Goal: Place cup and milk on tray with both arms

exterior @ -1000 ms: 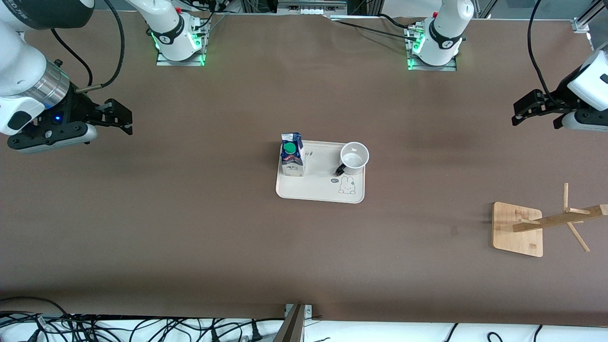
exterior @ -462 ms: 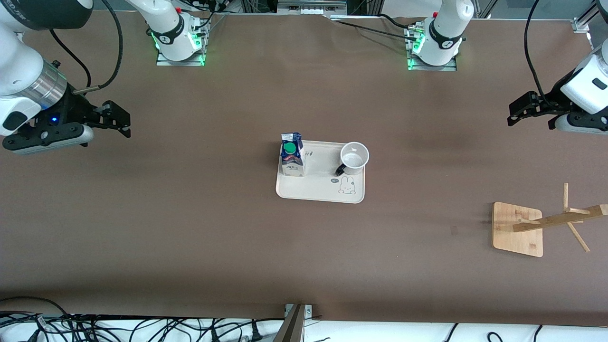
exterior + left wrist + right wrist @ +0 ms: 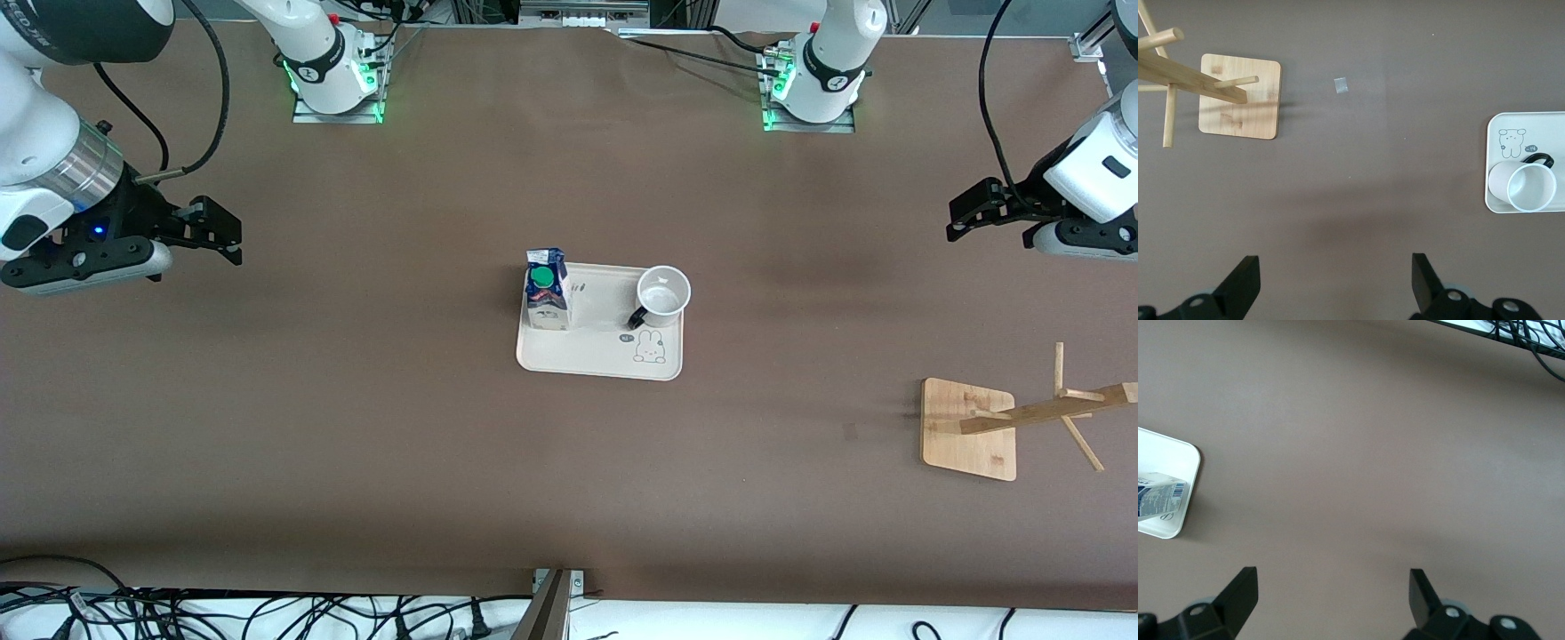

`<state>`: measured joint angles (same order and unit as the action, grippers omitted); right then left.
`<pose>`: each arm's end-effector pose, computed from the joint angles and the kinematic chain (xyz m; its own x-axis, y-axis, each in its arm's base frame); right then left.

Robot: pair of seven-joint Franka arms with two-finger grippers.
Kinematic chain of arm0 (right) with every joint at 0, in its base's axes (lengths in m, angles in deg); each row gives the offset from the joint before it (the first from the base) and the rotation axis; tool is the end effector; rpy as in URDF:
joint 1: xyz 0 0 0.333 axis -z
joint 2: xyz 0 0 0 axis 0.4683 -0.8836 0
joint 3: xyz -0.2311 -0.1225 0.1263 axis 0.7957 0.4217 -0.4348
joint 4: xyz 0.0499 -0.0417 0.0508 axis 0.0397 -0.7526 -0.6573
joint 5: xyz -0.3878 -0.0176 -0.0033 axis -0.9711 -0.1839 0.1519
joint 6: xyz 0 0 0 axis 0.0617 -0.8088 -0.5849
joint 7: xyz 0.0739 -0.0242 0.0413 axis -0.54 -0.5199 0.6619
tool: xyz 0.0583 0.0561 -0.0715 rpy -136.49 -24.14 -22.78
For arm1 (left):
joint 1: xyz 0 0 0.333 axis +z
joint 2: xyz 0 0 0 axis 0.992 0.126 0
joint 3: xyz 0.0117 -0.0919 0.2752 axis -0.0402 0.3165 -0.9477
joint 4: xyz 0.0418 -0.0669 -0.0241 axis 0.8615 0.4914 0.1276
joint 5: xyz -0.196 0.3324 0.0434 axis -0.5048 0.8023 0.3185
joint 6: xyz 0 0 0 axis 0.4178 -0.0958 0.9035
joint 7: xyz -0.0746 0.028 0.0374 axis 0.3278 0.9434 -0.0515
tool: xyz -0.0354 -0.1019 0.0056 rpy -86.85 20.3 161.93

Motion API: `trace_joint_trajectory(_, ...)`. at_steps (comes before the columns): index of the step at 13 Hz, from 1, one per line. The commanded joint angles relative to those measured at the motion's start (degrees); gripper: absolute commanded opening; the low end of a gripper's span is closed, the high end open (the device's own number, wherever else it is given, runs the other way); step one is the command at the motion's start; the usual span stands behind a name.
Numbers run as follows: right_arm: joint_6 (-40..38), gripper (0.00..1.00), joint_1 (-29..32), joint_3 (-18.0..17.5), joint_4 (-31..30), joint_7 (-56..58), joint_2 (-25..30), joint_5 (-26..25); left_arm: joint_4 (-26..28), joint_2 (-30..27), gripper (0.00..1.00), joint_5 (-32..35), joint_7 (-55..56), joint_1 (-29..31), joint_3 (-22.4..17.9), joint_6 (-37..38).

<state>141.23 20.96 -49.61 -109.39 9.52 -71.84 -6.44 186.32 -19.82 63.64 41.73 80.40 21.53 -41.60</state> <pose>0.5911 0.0974 0.5683 0.9695 0.2355 0.0679 0.2350 -0.9719 0.0163 0.5504 -0.0046 0.5545 0.9975 -0.0702 -0.0021 -0.0701 -0.9974 0.0184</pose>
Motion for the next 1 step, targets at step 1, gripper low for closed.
trace_joint_trajectory(1,0.14,1.0,0.38,-0.17,0.36,0.27,-0.04,-0.81,-2.02,0.95,1.0,-0.21,-0.49,-0.36,-0.16,1.48)
